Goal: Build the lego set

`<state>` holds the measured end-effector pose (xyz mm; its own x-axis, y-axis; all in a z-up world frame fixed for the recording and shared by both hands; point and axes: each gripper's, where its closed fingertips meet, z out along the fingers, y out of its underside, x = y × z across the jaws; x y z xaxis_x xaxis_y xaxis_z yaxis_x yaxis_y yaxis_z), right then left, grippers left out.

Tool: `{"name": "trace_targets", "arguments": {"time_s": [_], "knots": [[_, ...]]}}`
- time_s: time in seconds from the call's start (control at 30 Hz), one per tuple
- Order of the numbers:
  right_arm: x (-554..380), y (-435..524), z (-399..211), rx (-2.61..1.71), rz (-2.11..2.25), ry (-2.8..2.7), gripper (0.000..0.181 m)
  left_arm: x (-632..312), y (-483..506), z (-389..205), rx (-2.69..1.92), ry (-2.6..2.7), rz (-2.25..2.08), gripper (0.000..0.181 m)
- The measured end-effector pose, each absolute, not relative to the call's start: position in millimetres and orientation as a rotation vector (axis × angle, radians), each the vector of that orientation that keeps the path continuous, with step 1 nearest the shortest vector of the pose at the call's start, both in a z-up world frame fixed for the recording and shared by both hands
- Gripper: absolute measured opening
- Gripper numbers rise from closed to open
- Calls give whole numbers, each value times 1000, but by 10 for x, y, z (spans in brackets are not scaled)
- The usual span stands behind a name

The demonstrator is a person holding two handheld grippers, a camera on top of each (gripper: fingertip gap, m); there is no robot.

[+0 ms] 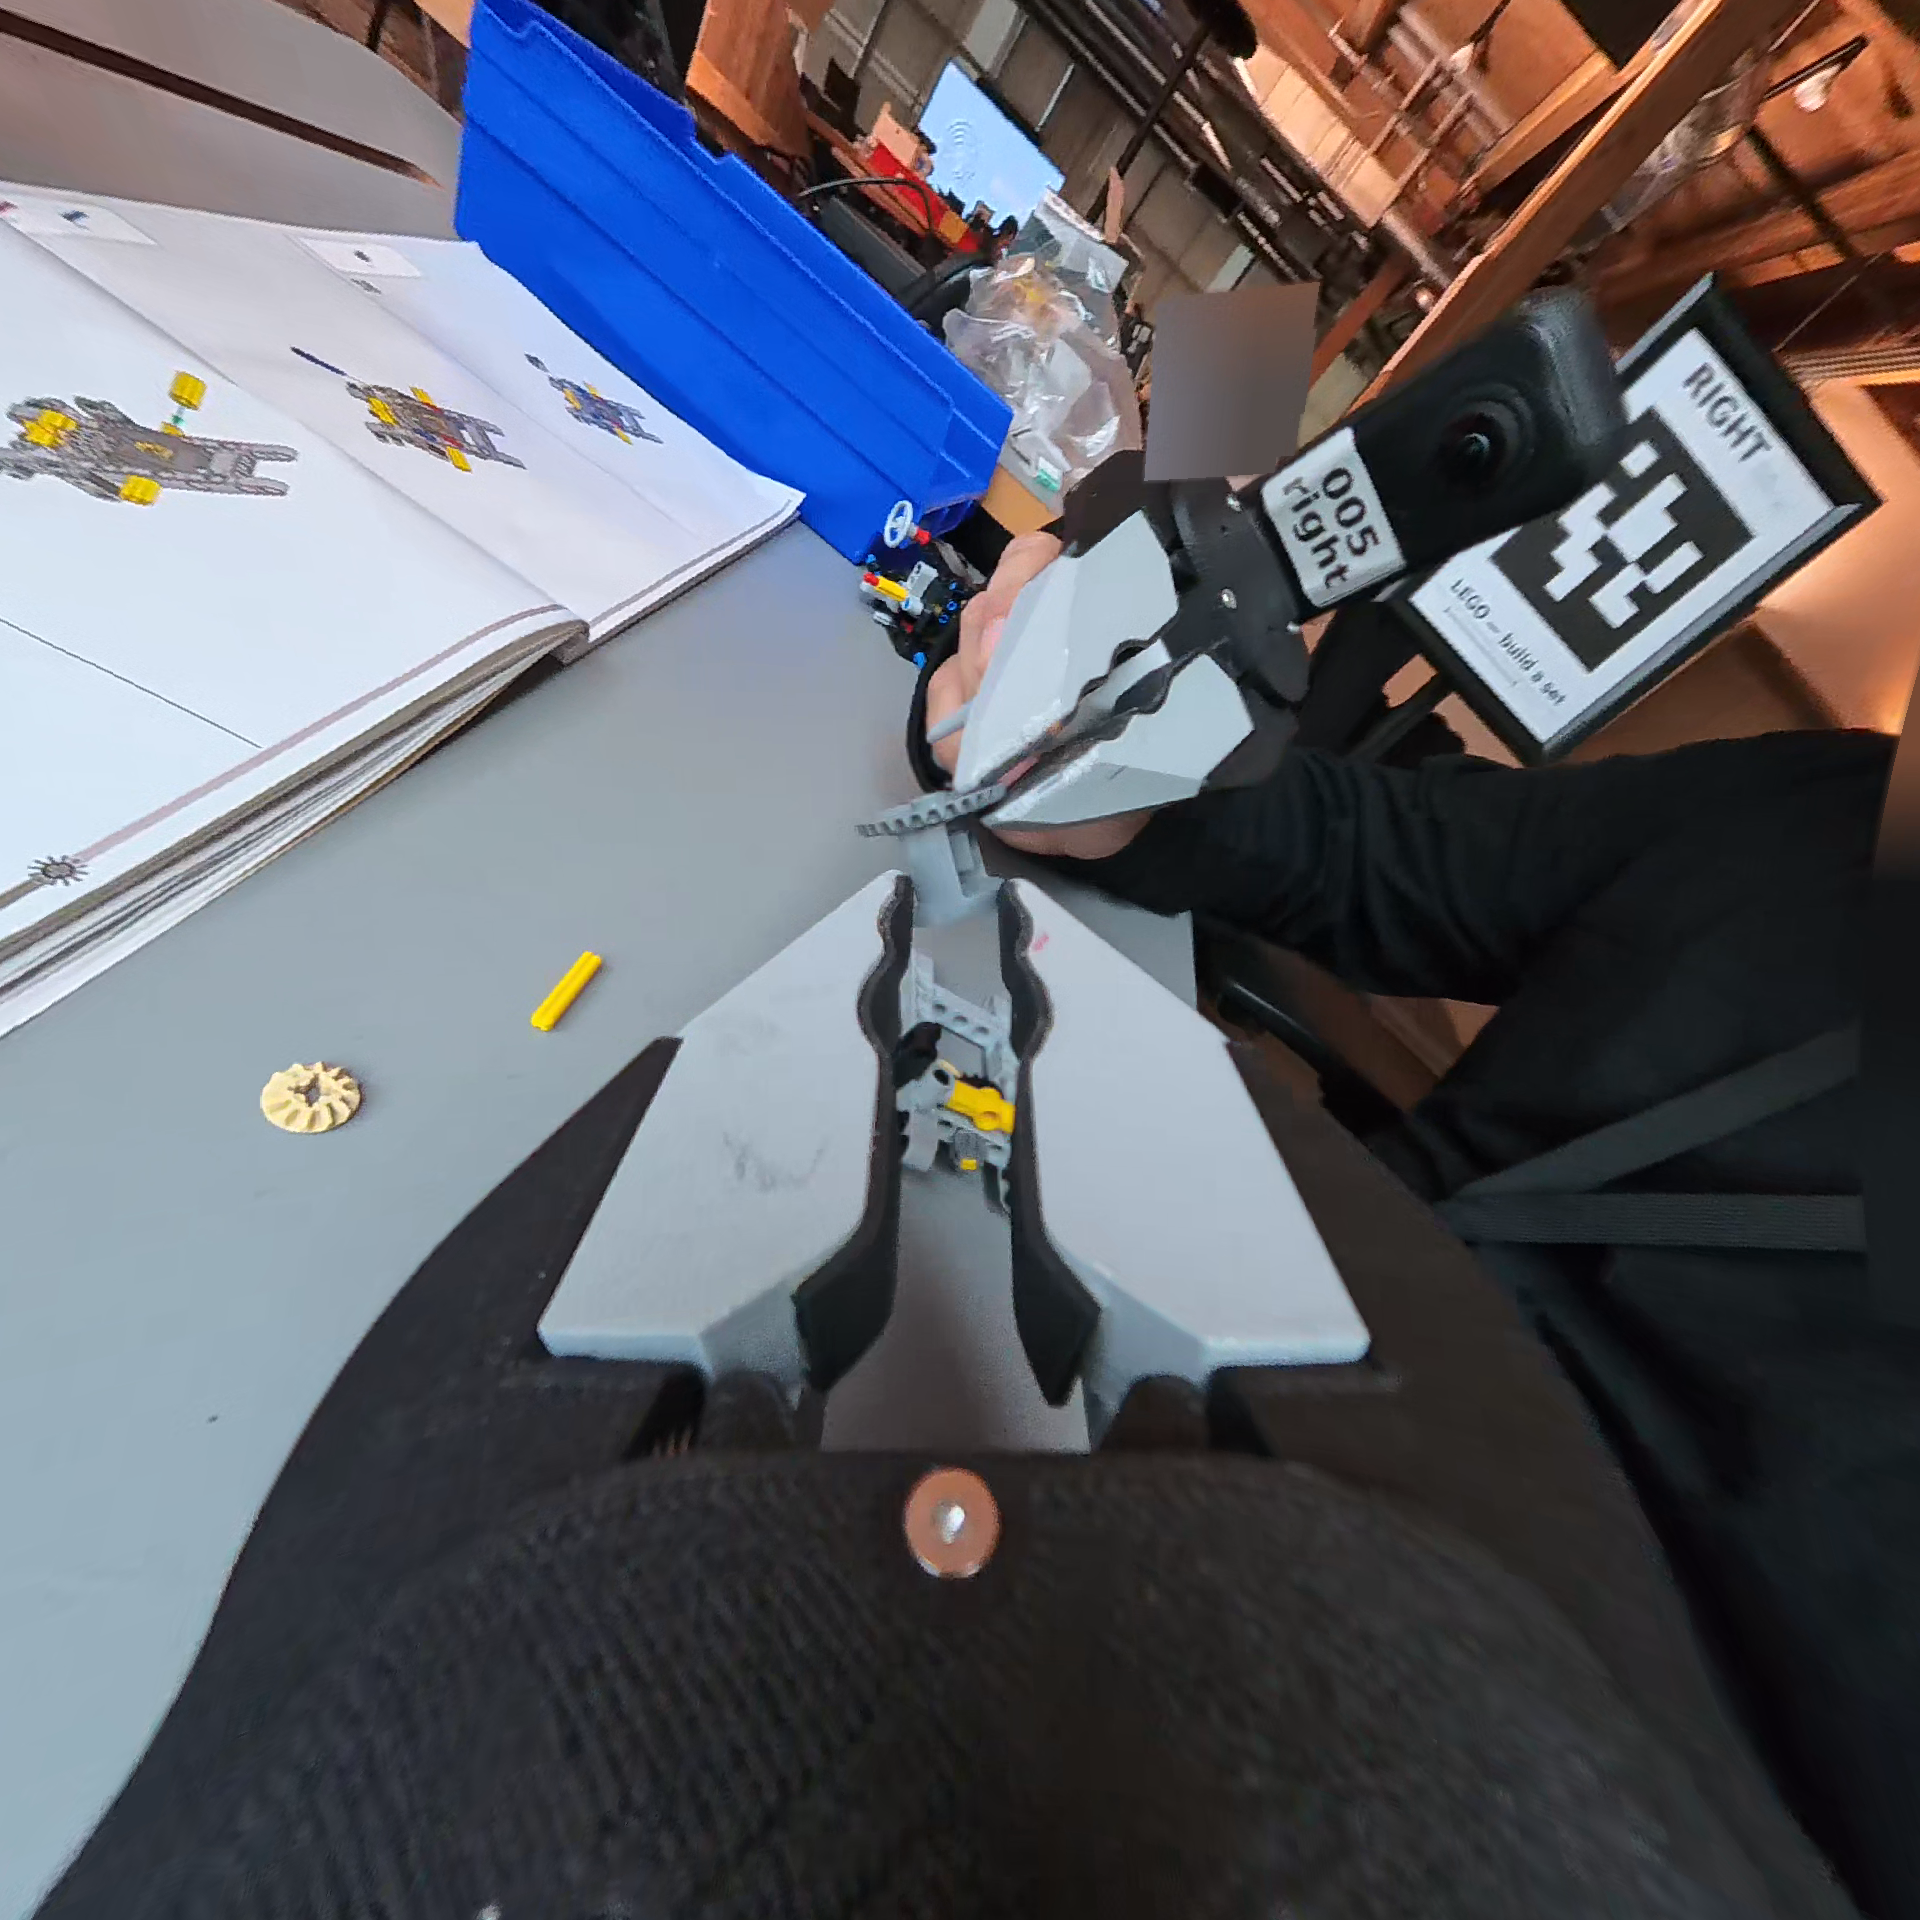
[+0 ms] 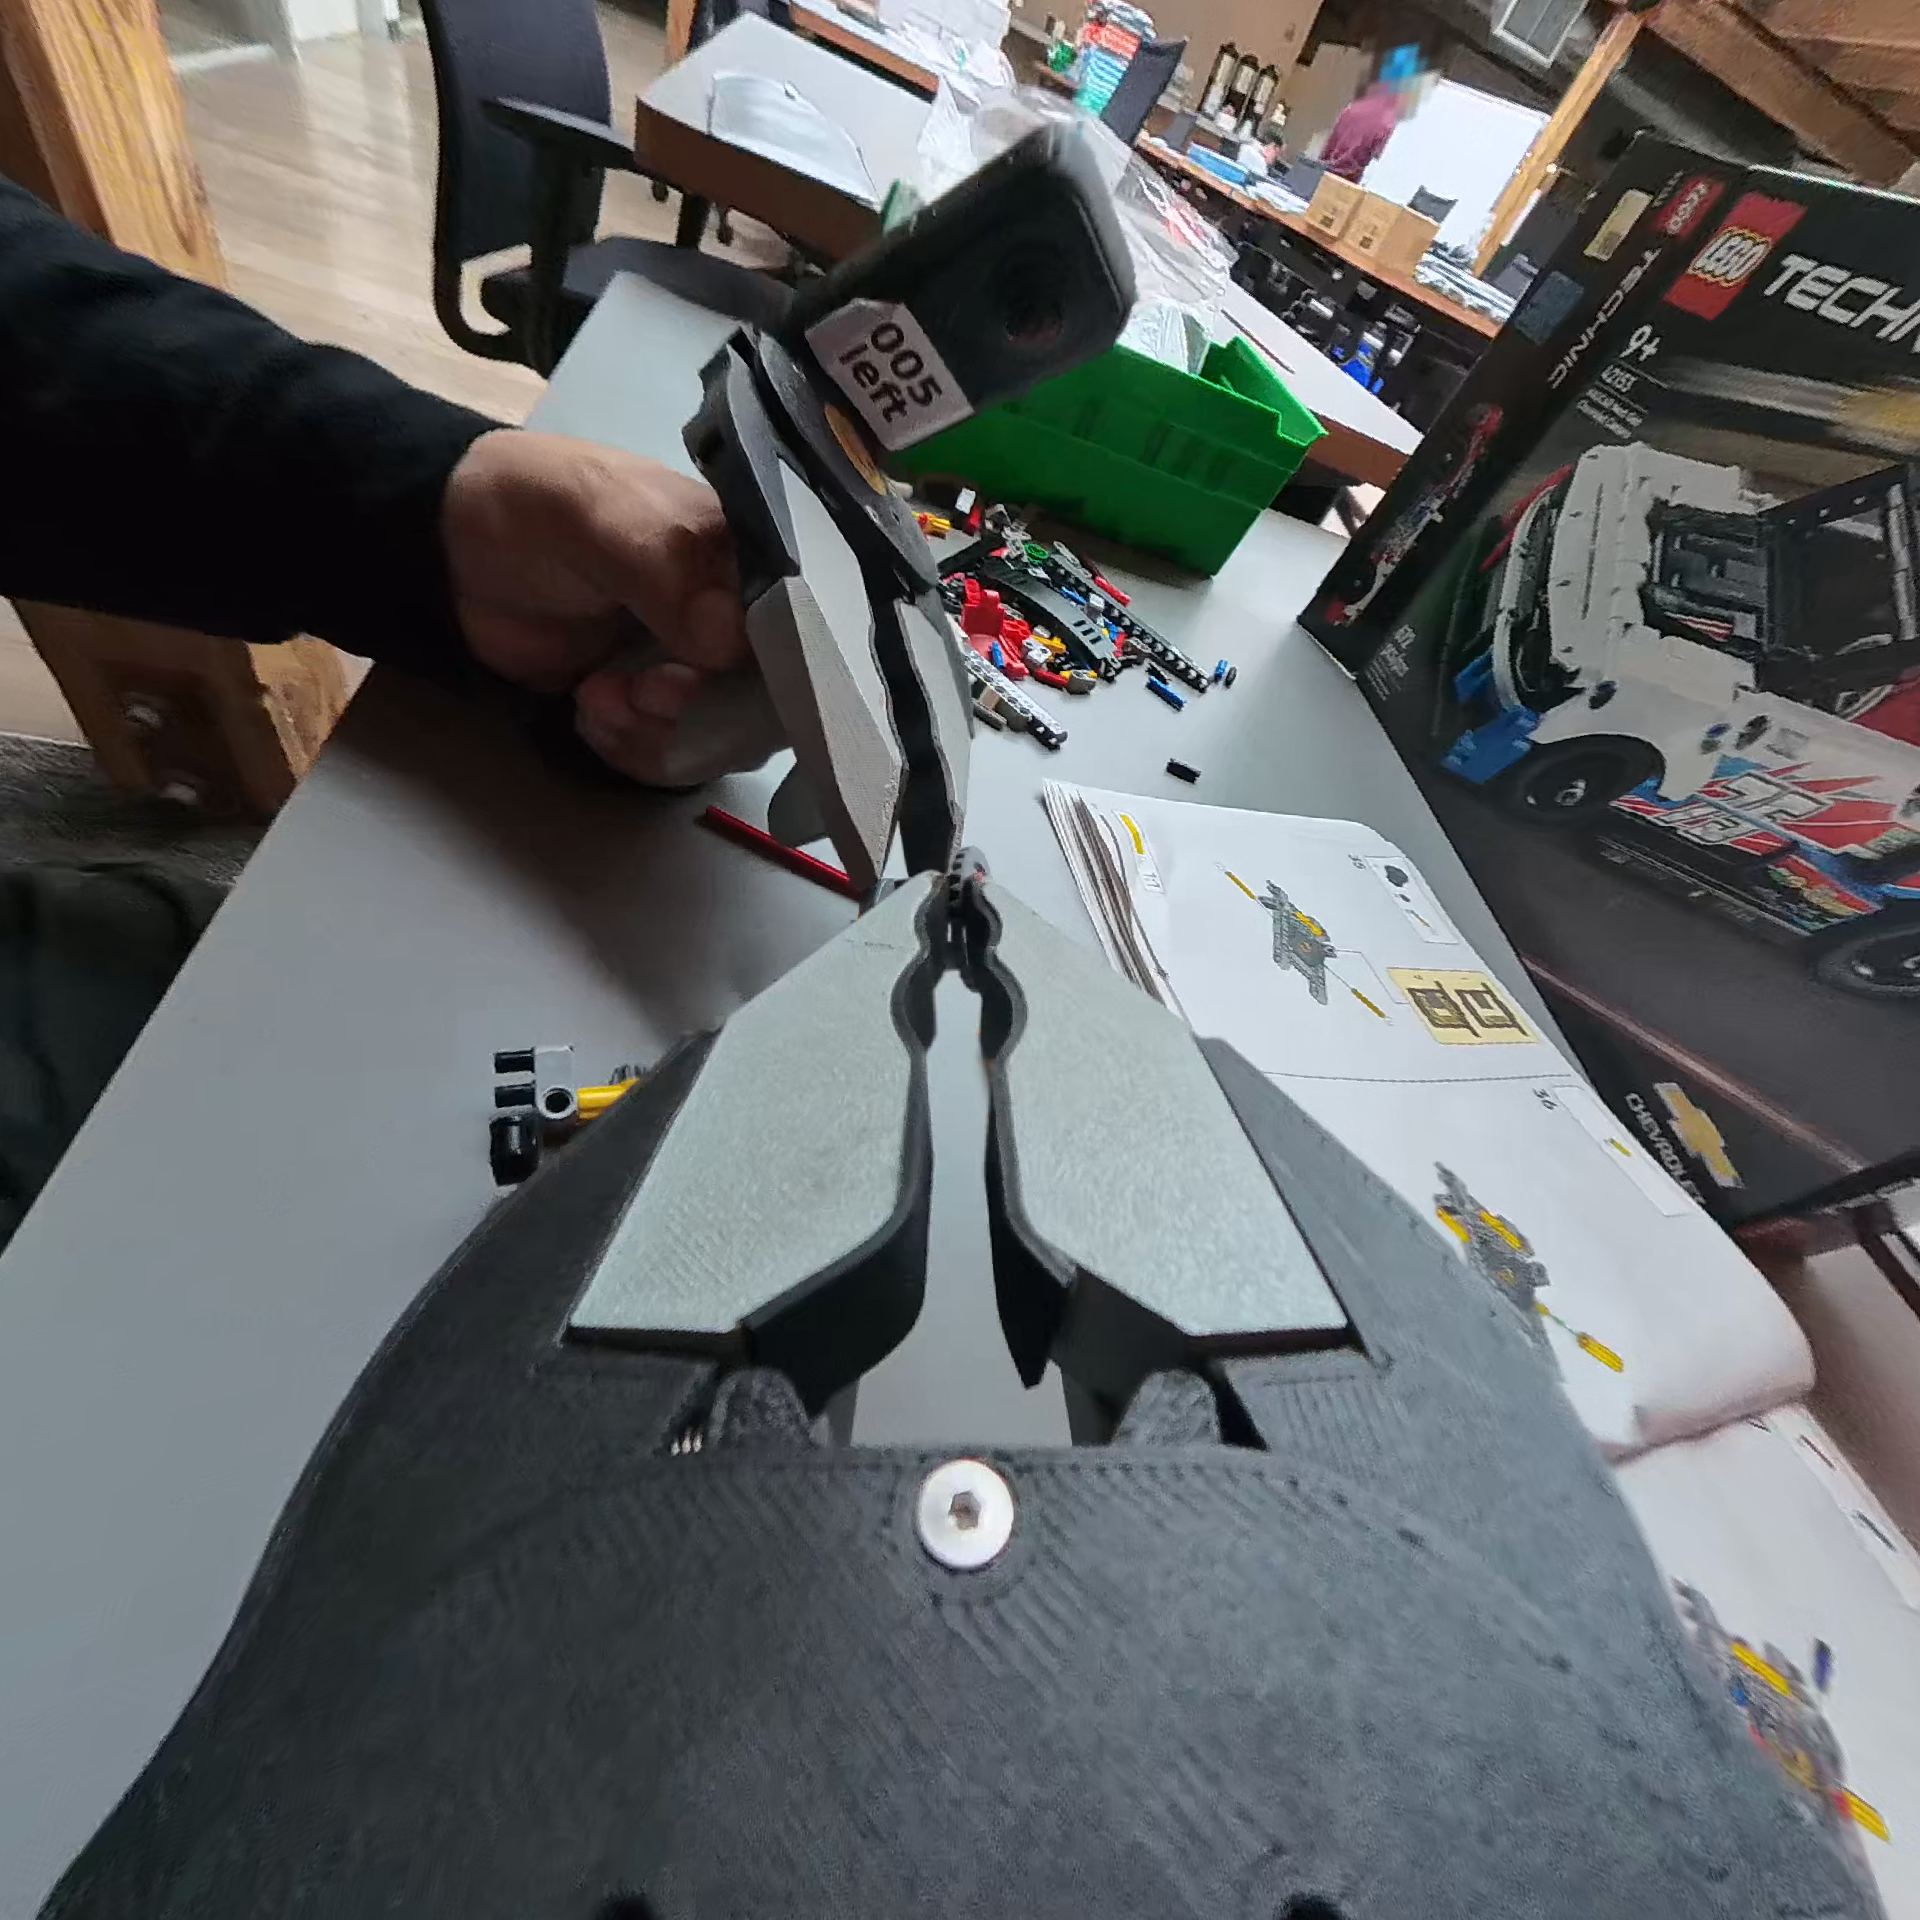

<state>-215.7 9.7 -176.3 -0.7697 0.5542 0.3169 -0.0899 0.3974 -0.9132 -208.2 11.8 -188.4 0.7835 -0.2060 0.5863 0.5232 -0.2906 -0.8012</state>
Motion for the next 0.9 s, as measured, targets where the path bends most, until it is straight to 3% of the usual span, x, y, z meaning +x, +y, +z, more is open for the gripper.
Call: {"name": "trace_targets", "arguments": {"time_s": [0.37,0.67,0.8,0.9], "knots": [[-2148,75,-1860,-398,1414,-2123,3,-2186,72,-1942,-1754,-312,-599,6],[-1748,300,-2467,-477,1268,-2679,31,-2161,-195,-1953,-1845,-115,-254,6],[-1653,279,-2671,-475,1179,-2801,26,-2138,-236,-1972,-1855,-124,-263,6],[-1673,255,-2676,-473,1163,-2785,5,-2131,-266,-1988,-1864,-146,-251,6]]}}
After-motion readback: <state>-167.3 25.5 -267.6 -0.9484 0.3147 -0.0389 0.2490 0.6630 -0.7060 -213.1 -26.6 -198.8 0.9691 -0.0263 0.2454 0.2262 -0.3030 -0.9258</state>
